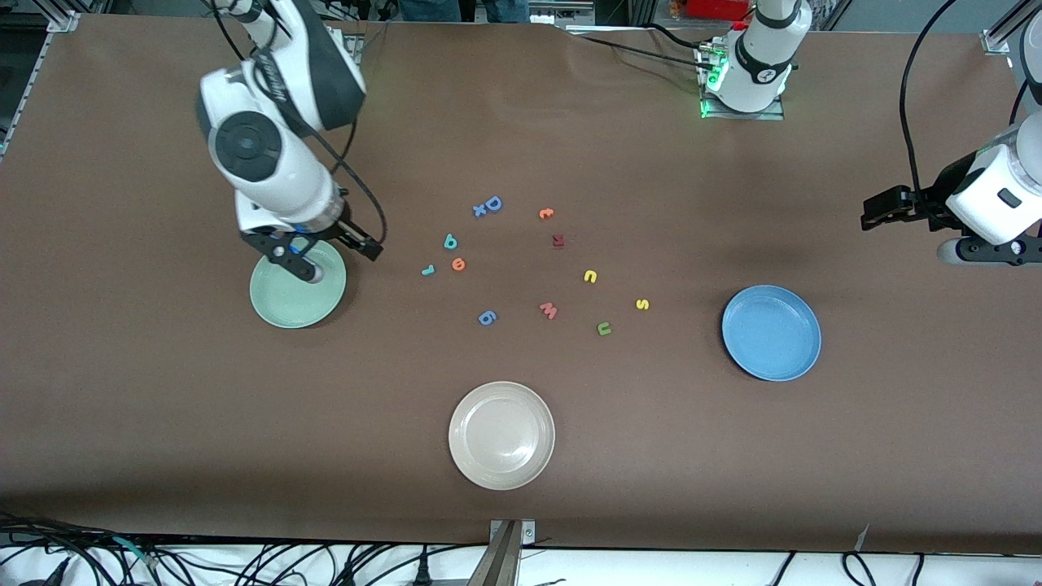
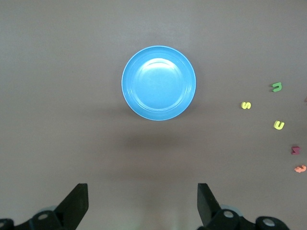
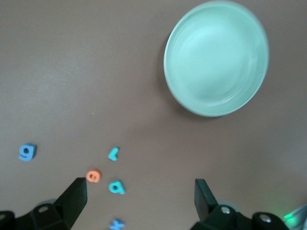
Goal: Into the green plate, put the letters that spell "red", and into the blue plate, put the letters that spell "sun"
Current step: 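Move the right gripper toward the teal letters beside the green plate, then grasp a teal letter with the right gripper while the left gripper reaches S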
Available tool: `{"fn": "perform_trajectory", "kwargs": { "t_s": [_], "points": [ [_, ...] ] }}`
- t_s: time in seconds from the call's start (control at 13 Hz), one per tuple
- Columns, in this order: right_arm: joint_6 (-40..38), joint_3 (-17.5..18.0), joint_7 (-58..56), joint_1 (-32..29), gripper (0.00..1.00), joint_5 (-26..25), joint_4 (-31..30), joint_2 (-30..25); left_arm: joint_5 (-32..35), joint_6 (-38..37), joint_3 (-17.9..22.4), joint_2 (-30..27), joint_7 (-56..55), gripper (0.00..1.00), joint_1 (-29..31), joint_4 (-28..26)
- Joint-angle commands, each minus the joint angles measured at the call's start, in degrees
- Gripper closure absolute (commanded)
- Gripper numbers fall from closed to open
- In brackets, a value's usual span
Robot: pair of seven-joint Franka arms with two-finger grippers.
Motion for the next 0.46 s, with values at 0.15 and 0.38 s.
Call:
{"fn": "perform_trajectory", "kwargs": {
  "t_s": [0.15, 0.38],
  "points": [
    [10.3, -0.5, 15.3, 4.2, 0.08, -3.3, -3.2, 6.9, -0.4, 1.1, 0.0, 9.0, 0.7, 0.0, -0.9, 2.2],
    [27.3, -0.5, 22.7, 4.6, 0.07, -3.3, -12.3, 7.3, -1.7, 1.3, 0.0, 12.1, 0.7, 0.0, -1.3, 2.5]
  ]
}}
